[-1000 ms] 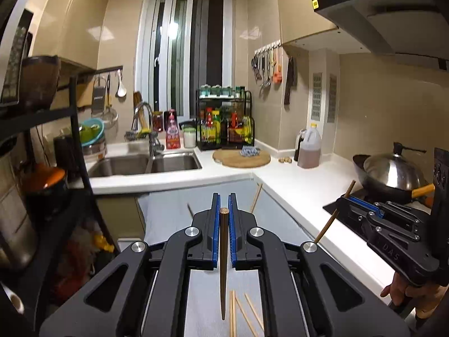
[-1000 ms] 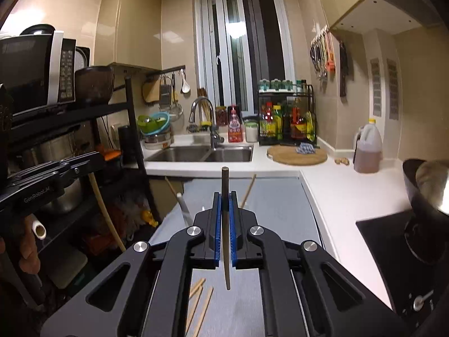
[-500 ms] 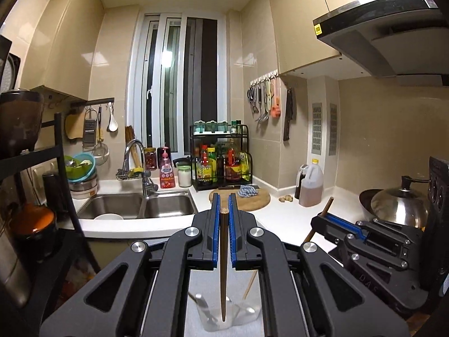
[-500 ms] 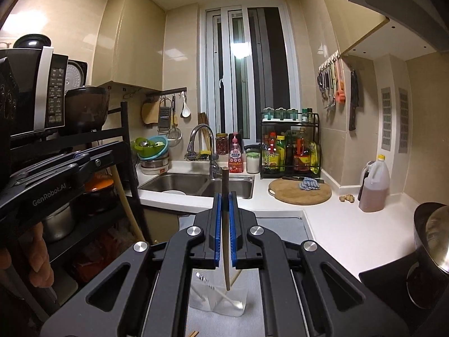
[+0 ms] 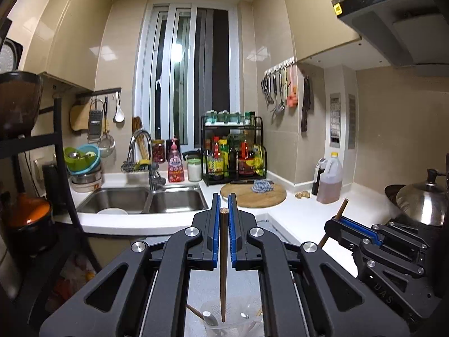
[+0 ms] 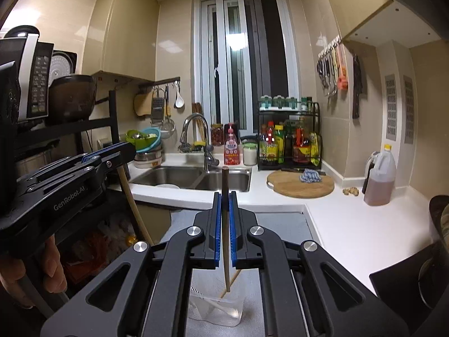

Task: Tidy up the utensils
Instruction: 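Open both tools to drop the chopsticks into the cup, then move both tools back over the remaining chopsticks, then close the right tool on a chopstick while the left tool grasps another, then lift both held chopsticks and carry them over the clear cup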

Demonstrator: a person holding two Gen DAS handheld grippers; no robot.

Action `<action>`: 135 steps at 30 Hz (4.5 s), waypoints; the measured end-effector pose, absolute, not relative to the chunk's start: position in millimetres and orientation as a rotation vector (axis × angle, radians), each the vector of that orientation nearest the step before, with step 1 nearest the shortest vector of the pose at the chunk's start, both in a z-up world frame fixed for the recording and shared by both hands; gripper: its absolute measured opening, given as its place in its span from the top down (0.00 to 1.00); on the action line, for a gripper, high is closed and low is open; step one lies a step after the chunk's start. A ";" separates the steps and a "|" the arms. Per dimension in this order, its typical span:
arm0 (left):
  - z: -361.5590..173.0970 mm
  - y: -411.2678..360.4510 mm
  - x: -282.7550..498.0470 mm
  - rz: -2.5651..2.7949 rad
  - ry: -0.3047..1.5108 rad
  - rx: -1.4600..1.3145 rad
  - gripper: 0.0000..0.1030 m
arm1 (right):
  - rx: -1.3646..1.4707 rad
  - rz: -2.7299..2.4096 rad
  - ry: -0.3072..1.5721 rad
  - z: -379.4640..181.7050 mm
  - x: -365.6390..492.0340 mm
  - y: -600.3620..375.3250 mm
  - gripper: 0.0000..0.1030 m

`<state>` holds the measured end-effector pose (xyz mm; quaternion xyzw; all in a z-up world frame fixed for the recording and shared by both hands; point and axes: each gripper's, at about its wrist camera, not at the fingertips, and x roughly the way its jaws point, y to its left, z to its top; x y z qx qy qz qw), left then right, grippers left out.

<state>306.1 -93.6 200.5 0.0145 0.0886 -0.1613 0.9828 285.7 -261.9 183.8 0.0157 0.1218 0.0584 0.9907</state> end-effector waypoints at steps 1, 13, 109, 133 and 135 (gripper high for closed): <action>196.0 -93.6 310.0 -0.323 0.193 0.029 0.94 | 0.034 0.115 0.256 179.0 288.6 -263.5 0.95; 169.4 -89.6 329.0 -0.288 0.314 0.031 0.71 | 0.070 0.106 0.330 148.3 294.9 -268.3 0.87; -84.5 -19.6 98.3 -0.289 0.684 0.057 0.94 | -0.028 0.182 0.584 -95.3 55.0 -200.0 0.94; 21.5 -14.7 53.6 -0.329 0.398 0.075 0.94 | 0.085 0.153 0.432 -7.4 36.4 -236.2 0.95; 29.8 -15.1 54.5 -0.331 0.380 0.078 0.94 | 0.086 0.152 0.418 0.4 37.9 -236.3 0.95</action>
